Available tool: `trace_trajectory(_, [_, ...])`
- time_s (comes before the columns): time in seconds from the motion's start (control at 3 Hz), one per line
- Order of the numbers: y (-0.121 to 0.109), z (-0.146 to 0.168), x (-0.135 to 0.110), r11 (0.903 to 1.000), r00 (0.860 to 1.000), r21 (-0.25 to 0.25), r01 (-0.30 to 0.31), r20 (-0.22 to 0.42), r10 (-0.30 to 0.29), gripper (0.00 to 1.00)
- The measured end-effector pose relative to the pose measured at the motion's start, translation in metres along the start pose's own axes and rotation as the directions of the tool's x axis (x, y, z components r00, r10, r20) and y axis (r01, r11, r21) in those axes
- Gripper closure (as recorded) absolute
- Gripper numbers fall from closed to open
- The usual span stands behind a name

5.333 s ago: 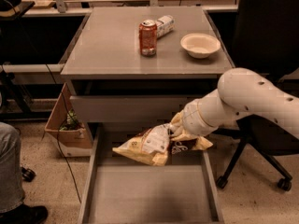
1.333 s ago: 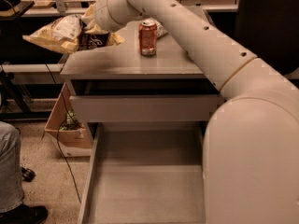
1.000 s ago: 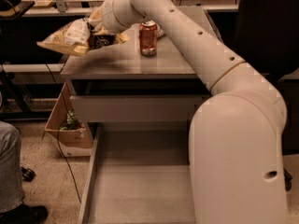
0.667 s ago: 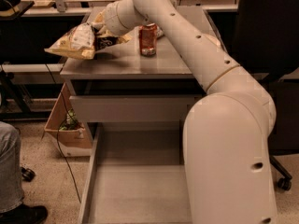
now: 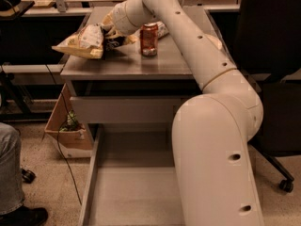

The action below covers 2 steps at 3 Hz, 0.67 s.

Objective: Pick brown chip bag from middle drawer and place on counter

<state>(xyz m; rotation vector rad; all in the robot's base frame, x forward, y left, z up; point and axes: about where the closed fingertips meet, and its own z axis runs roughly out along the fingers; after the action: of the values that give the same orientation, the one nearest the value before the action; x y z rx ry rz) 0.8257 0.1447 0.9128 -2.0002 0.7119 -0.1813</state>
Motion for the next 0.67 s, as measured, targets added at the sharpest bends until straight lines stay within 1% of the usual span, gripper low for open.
trace_trajectory(0.33, [0.001, -0.009, 0.004, 0.9982, 0.999, -0.027, 0.053, -0.004, -0.053, 0.35])
trace_trajectory(0.67, [-0.007, -0.028, 0.004, 0.9967, 0.997, -0.029, 0.076, -0.027, -0.077, 0.11])
